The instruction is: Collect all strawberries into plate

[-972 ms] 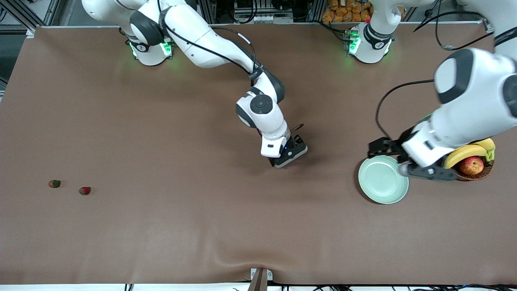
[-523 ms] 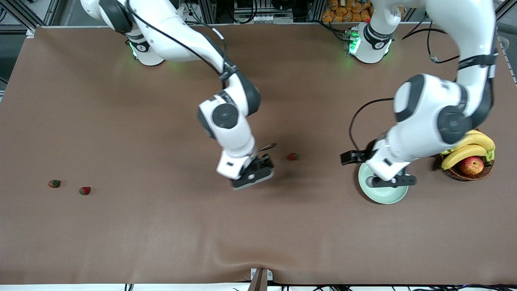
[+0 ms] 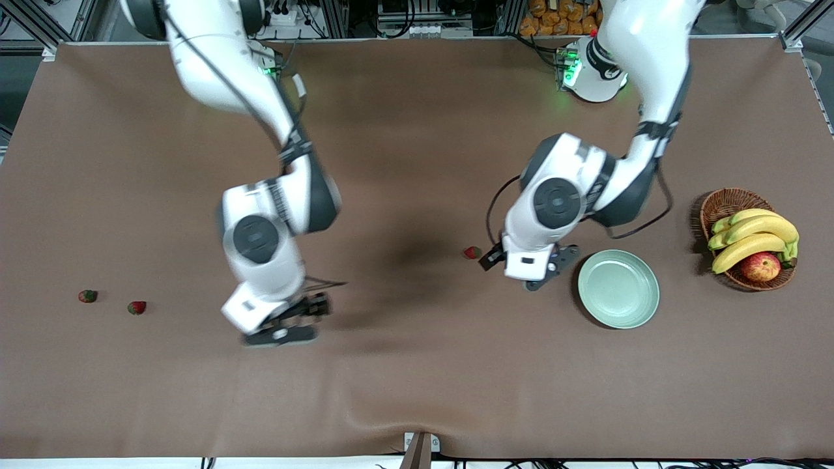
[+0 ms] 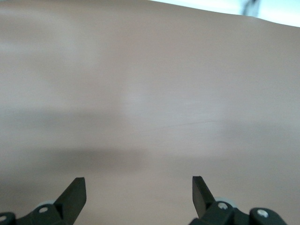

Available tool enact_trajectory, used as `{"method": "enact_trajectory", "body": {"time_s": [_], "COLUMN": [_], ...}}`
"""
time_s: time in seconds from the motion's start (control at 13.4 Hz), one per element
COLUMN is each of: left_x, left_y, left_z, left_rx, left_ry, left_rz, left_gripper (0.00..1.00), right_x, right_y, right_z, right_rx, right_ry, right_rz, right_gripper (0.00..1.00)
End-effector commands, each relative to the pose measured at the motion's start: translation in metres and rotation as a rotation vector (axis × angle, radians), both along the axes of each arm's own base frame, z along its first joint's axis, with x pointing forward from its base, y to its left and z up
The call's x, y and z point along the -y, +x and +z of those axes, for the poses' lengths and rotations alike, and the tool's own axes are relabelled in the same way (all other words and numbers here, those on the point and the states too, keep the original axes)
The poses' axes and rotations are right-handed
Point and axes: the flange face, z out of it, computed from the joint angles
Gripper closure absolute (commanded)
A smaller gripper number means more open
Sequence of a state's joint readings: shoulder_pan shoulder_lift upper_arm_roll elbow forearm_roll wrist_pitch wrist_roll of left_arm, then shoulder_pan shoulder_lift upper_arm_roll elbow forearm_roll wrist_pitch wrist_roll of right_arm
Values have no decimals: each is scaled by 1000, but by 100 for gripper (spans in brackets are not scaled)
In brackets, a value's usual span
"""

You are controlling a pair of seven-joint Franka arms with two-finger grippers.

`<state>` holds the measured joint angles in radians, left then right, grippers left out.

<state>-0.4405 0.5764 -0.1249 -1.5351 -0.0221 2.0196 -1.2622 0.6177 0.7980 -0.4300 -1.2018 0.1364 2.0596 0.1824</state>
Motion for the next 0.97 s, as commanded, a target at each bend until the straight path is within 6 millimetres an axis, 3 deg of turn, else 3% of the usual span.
{"method": "enact_trajectory", "body": {"time_s": [0.0,0.37,0.67,0.9], "left_x": [25,31,35,36], "left_y": [-8,-31,-41,-43], "left_z": [-43,-99,-113,-123], "left_rx": [11,51,64,55], "left_ry": [36,37,51,58], "left_rz": [114,321,345,344], "left_gripper": [0,0,0,0], "right_x": [96,241,333,385], "right_y": [24,40,27,16], "right_z": [-2,-13,-32,-51], "right_rx": [-21,-33,-79,-105], "right_ry": [12,91,95,130], "right_rz": [-50,-124,-182,-239], "right_gripper": [0,0,0,0]}}
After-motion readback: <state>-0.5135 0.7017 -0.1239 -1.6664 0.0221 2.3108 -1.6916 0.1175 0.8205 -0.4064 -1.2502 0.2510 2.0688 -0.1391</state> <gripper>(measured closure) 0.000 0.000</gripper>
